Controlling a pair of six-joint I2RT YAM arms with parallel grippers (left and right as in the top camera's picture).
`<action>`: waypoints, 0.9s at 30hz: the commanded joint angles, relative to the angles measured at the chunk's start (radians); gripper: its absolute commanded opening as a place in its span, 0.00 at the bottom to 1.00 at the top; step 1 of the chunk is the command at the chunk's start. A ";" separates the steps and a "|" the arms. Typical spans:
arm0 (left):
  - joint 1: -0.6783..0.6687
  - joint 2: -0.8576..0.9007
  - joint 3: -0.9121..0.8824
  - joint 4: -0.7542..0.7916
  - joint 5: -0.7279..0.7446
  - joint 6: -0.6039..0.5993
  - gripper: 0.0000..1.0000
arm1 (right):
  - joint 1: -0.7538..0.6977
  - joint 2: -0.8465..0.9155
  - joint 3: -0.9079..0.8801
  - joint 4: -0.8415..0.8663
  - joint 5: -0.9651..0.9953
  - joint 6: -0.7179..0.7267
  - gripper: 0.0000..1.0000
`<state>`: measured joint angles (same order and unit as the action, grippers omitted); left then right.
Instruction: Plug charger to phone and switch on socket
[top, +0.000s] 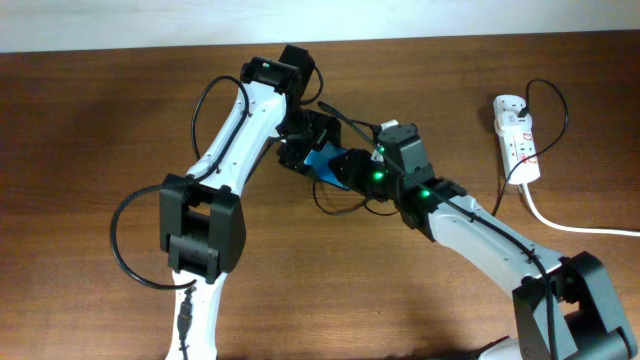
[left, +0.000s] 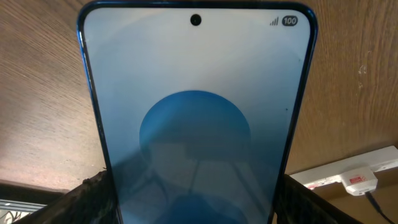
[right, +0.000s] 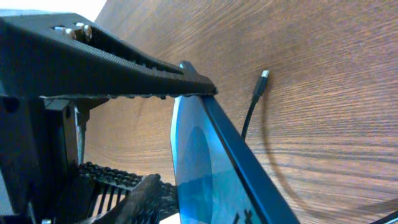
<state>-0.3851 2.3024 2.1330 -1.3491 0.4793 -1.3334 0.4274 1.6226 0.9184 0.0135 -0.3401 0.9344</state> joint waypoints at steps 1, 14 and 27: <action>-0.001 -0.008 0.015 -0.006 0.014 -0.021 0.00 | 0.012 0.010 0.019 0.001 0.042 -0.009 0.37; -0.001 -0.008 0.015 -0.014 0.030 -0.020 0.00 | 0.012 0.054 0.019 0.028 0.026 -0.010 0.13; 0.050 -0.008 0.015 0.008 0.036 0.187 0.23 | -0.046 0.025 0.019 0.027 -0.032 -0.039 0.04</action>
<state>-0.3698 2.3024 2.1414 -1.3579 0.5018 -1.3212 0.4179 1.6749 0.9257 0.0296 -0.3447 0.9283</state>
